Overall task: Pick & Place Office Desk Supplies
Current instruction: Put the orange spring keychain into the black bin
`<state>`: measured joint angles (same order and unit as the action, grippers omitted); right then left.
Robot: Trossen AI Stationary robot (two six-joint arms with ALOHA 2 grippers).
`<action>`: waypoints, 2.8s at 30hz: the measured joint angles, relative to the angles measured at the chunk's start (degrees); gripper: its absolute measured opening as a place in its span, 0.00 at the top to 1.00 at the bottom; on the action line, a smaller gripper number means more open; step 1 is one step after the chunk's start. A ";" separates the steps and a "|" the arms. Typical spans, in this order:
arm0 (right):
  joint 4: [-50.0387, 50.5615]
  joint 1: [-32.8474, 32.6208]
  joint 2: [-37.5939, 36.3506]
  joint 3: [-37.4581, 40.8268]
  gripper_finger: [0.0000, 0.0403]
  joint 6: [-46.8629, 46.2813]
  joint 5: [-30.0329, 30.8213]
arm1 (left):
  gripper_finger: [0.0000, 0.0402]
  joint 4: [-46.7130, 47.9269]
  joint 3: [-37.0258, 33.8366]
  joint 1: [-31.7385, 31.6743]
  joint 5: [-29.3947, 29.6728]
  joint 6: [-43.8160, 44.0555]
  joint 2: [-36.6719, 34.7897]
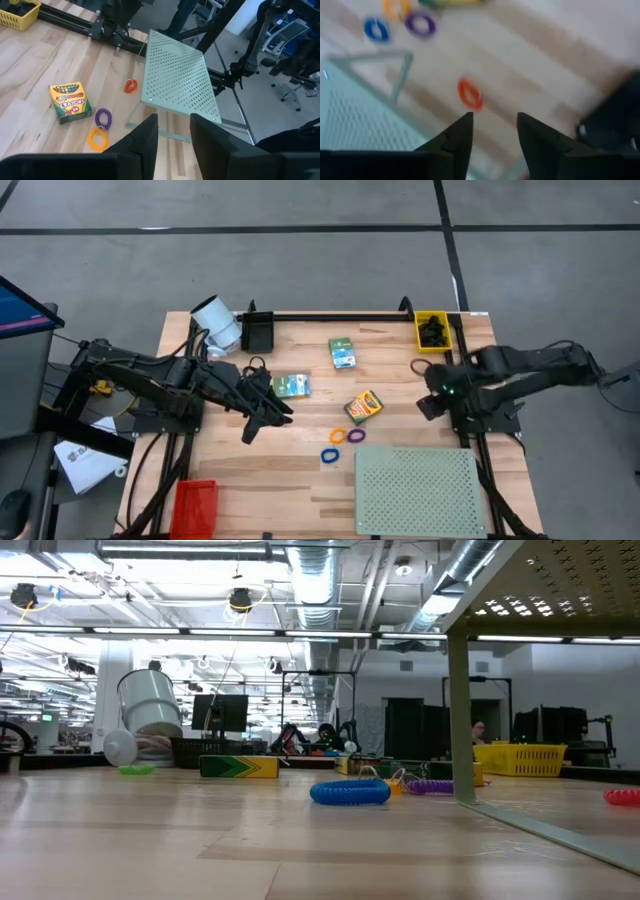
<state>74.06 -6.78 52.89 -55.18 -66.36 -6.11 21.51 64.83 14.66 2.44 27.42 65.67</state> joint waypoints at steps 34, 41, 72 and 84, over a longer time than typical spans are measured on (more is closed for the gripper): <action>-5.65 16.91 29.12 -0.02 0.46 -4.34 -20.82 | 0.73 1.30 0.01 3.62 -0.35 -3.13 0.01; -8.70 14.95 37.19 0.00 0.46 -4.55 -21.38 | 0.73 2.24 0.01 5.53 -0.38 -3.02 0.02; -25.37 6.96 40.80 6.78 0.46 -13.58 -31.52 | 0.73 13.27 -13.74 14.31 11.00 8.02 -0.92; -28.76 4.58 40.85 6.73 0.46 -18.31 -33.65 | 0.73 1.84 -23.44 16.24 10.73 8.87 -0.92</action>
<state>45.29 -2.20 93.74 -48.45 -84.66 -39.77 23.35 41.38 30.89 13.17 36.29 64.75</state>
